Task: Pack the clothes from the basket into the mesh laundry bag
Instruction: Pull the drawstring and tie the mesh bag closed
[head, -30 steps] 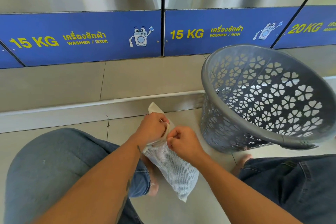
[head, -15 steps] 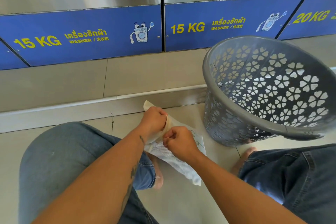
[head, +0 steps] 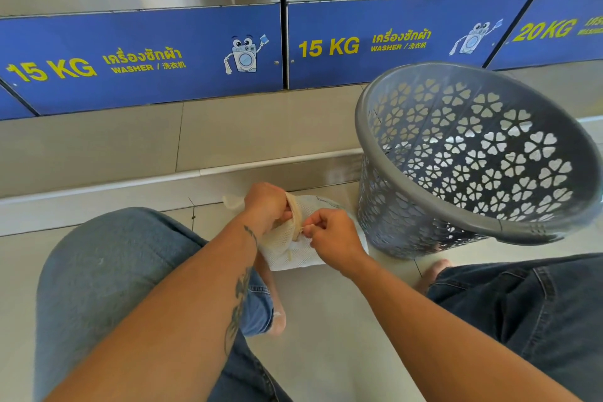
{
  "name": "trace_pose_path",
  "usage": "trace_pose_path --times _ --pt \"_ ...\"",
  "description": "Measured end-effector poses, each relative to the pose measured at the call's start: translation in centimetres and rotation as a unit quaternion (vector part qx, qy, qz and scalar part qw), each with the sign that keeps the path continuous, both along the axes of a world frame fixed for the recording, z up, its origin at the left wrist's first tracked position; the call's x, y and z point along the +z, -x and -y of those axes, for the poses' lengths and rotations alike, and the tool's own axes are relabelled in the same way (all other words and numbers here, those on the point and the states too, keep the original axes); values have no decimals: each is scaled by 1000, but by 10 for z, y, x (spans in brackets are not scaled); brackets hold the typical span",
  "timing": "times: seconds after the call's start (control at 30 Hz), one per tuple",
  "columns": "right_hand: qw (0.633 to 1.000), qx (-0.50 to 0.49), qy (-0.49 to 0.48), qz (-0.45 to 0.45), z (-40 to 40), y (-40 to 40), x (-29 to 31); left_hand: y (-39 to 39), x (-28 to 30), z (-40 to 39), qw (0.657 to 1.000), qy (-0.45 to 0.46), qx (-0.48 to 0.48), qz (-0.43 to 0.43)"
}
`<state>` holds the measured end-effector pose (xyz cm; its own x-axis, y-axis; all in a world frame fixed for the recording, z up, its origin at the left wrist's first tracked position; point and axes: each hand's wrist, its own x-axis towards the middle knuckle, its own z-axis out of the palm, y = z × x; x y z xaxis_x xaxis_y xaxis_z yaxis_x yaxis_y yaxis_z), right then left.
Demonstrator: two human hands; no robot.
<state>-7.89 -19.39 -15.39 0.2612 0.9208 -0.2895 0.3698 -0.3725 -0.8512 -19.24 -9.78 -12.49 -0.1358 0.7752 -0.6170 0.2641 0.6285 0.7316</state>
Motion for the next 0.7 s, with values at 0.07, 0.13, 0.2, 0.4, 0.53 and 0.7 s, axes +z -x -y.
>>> trace_pose_path --times 0.07,0.13,0.2,0.4,0.53,0.7 --pt "1000 4 0 0 -1 0 -2 2 -1 0 1000 5 14 4" --pt "1000 9 0 3 -1 2 -3 4 -2 1 1000 5 24 7" --pt "1000 17 2 1 0 3 -3 5 -4 1 1000 4 22 4" --pt "997 -36 12 -68 -6 2 -3 8 -9 4 998 -51 -39 -15" --pt "974 -126 28 -184 -12 -8 0 21 0 17 951 -139 -243 -135" --pt "950 -209 19 -231 -18 -13 1 28 -15 40 902 -107 -399 -127"
